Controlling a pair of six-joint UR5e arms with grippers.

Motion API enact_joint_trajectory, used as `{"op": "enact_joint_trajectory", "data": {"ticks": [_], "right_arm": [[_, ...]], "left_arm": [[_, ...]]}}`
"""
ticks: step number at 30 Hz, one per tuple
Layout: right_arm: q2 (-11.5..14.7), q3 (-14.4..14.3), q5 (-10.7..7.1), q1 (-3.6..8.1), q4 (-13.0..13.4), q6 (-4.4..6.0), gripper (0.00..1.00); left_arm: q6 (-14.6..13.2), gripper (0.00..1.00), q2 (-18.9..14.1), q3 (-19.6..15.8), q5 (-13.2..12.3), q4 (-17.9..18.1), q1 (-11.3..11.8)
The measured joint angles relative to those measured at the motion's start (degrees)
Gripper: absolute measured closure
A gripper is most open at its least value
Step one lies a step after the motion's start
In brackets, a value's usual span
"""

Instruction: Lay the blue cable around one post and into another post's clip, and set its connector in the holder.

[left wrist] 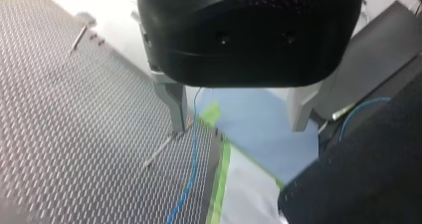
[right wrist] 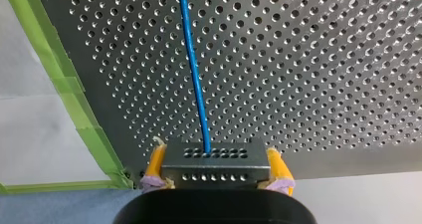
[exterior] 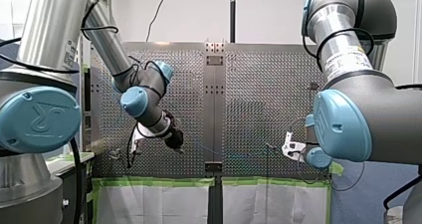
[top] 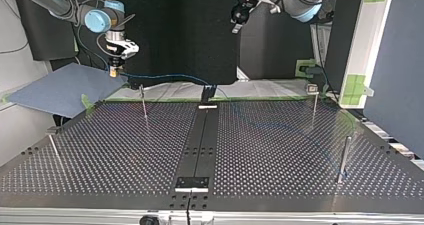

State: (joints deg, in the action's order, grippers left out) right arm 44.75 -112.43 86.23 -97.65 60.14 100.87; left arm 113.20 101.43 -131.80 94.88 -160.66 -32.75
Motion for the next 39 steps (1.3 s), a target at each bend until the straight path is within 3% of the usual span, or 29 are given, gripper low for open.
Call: {"op": "enact_joint_trajectory", "data": {"ticks": [11,22,26,30,39], "right_arm": [[0.0,0.0,-0.11,-0.14,-0.1,-0.25,0.73],[-0.1,-0.6,-0.09,-0.25,-0.1,-3.06,0.73],[-0.2,-1.0,-0.04,-0.10,0.9,-4.35,0.73],[-0.6,-1.1,0.04,-0.03,1.6,-4.89,0.73],[-4.2,-1.1,0.17,0.96,4.6,-5.00,0.73]], "left_arm": [[-1.6,0.00,5.3,5.3,-1.4,5.3,-5.3],[-5.2,0.00,10.2,10.2,-0.7,10.2,-10.2],[-5.8,0.00,11.8,11.8,-0.6,11.9,-11.2],[-5.8,0.00,13.9,13.9,-0.6,13.9,-11.7],[-5.8,0.00,18.1,18.1,-0.7,18.1,-13.1]]}}
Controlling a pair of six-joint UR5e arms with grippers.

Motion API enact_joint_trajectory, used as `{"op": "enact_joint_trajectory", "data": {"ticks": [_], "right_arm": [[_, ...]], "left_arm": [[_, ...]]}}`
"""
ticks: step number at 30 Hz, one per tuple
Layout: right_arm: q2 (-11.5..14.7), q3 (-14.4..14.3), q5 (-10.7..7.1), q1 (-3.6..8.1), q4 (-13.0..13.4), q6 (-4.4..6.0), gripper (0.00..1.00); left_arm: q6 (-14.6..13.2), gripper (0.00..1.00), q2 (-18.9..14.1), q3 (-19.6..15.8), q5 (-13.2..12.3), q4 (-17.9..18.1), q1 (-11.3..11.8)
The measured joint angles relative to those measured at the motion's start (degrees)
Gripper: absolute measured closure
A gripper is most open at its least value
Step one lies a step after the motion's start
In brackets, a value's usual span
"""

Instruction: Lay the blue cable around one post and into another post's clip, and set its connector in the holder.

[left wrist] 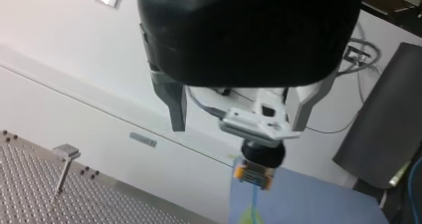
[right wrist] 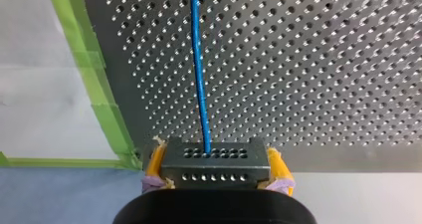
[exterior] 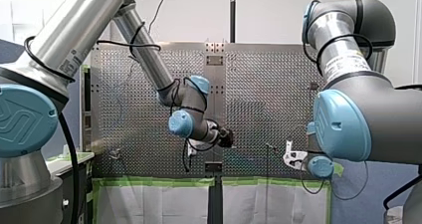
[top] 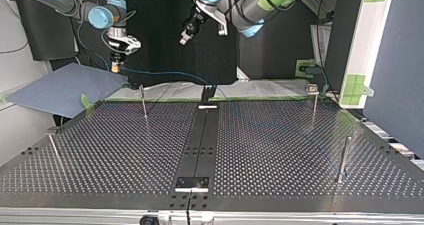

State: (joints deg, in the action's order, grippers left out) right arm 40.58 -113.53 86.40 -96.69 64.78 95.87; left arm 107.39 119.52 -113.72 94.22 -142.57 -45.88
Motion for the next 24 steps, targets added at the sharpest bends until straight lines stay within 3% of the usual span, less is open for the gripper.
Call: {"op": "enact_joint_trajectory", "data": {"ticks": [9,20,24], "right_arm": [[-3.1,0.7,-0.81,1.38,3.5,-0.34,0.73],[-3.3,4.3,-5.21,2.37,-0.8,-4.35,0.73],[-3.3,4.6,-7.05,2.64,-2.5,-5.03,0.73]], "left_arm": [[-0.2,0.00,4.7,4.7,0.9,4.7,-1.4],[-4.4,0.00,10.1,10.1,5.4,10.1,-2.2],[-6.4,0.00,12.0,12.0,7.3,11.9,-2.0]]}}
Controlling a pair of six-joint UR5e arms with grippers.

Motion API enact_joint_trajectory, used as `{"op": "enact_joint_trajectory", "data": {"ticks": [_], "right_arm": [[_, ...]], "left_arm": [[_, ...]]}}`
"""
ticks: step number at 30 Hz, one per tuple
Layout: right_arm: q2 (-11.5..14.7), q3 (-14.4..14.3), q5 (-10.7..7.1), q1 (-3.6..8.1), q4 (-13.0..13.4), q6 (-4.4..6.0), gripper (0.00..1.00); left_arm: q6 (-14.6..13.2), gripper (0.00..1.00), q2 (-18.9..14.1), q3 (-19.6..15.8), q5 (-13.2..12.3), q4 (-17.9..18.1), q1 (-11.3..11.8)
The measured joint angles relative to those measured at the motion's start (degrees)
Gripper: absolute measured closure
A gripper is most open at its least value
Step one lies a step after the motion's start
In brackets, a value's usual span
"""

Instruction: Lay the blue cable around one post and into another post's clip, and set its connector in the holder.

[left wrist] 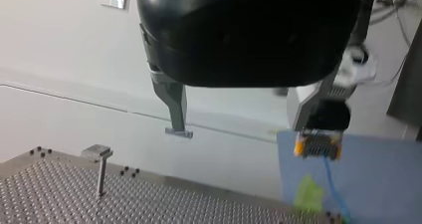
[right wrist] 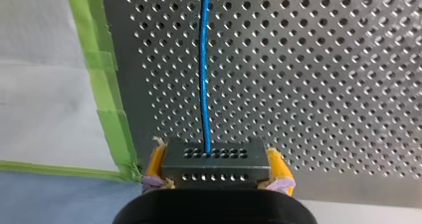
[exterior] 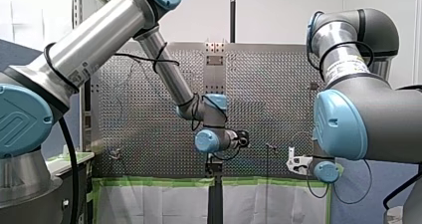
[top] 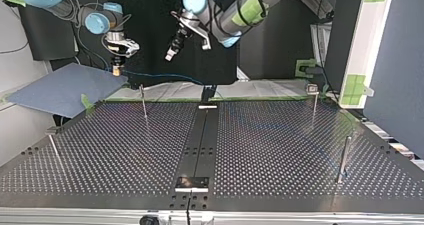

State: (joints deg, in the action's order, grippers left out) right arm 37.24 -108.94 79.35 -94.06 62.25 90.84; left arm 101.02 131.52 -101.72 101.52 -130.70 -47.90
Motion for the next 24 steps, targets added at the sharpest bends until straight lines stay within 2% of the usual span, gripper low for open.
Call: {"op": "enact_joint_trajectory", "data": {"ticks": [5,9,18,24], "right_arm": [[0.0,0.1,-2.30,0.21,-0.7,-0.64,0.73],[0.0,0.2,-3.65,0.55,-0.8,-0.52,0.73],[0.1,1.0,-3.93,1.48,-2.0,-0.13,0.73],[0.1,1.4,-3.92,1.64,-2.7,-0.19,0.73]], "left_arm": [[-1.9,0.00,1.9,1.9,1.9,-0.4,0.2],[-3.8,0.00,3.8,3.8,3.8,-2.1,0.4],[-8.5,0.00,8.5,8.5,8.4,-6.3,0.4],[-11.0,0.00,11.6,11.6,11.6,-6.5,0.4]]}}
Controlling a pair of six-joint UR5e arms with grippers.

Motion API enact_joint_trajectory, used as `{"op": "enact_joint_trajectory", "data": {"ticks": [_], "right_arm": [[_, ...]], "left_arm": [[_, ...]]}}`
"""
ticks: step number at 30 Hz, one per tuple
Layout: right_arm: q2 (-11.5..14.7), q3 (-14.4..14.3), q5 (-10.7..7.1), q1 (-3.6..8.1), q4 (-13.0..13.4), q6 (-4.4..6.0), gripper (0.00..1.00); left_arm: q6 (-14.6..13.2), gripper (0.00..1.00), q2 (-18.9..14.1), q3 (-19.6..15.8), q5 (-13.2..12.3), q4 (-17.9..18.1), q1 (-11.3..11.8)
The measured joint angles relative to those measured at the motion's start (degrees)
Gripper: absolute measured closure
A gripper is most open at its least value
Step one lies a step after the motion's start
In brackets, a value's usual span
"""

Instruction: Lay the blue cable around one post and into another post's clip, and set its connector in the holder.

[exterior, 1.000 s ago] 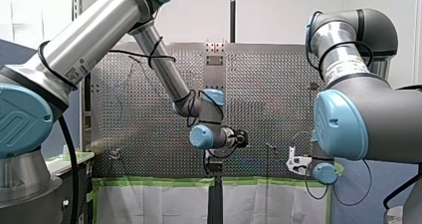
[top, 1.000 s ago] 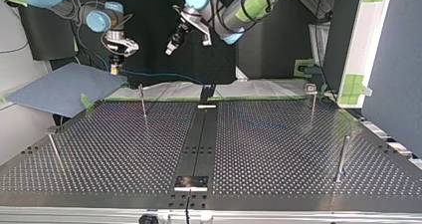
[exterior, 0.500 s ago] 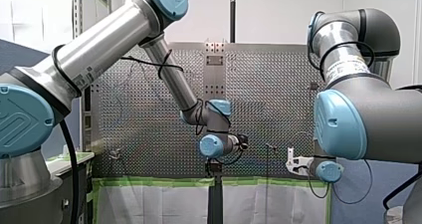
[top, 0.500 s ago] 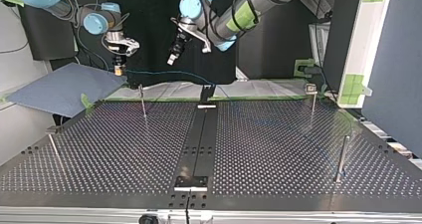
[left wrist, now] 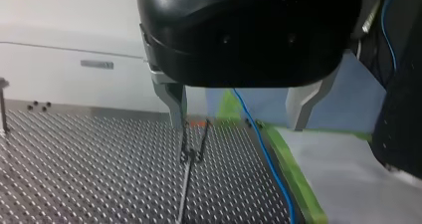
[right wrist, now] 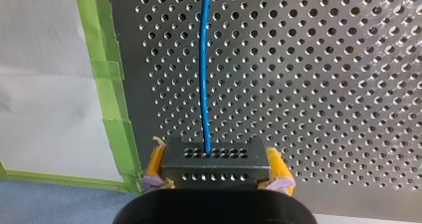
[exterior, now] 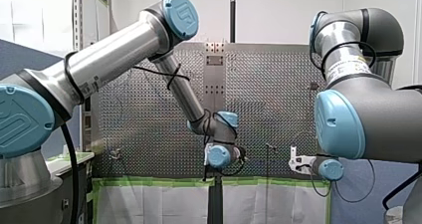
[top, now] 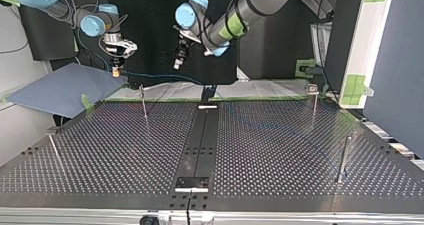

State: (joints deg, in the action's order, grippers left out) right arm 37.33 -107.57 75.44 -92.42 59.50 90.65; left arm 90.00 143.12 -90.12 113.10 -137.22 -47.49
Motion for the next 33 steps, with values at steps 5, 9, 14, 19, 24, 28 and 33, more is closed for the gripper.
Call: {"op": "enact_joint_trajectory", "data": {"ticks": [5,9,14,19,24,28,33], "right_arm": [[0.0,0.0,-0.04,-0.01,-0.2,0.04,0.73],[0.0,0.0,-0.10,-0.18,-0.3,0.02,0.73],[0.0,0.0,-0.40,-0.29,-0.4,0.12,0.73],[0.0,0.0,-0.45,-0.33,-0.4,0.15,0.73],[0.0,0.0,-0.46,-0.46,-0.5,0.16,0.73],[0.0,0.0,-0.46,-0.53,-0.5,0.16,0.73],[0.0,0.0,-0.46,-0.53,-0.5,0.22,0.73]], "left_arm": [[-0.4,0.00,2.5,2.5,2.5,0.4,0.0],[-0.3,0.00,4.6,4.6,3.9,0.7,-0.2],[-0.2,0.00,6.9,5.6,4.2,0.8,-0.3],[-0.2,0.00,9.3,5.9,4.3,0.9,-0.1],[0.0,0.00,11.9,6.0,4.5,0.9,0.0],[0.3,0.00,13.6,6.2,4.5,1.1,0.1],[1.5,0.00,14.4,6.4,4.4,3.2,0.2]]}}
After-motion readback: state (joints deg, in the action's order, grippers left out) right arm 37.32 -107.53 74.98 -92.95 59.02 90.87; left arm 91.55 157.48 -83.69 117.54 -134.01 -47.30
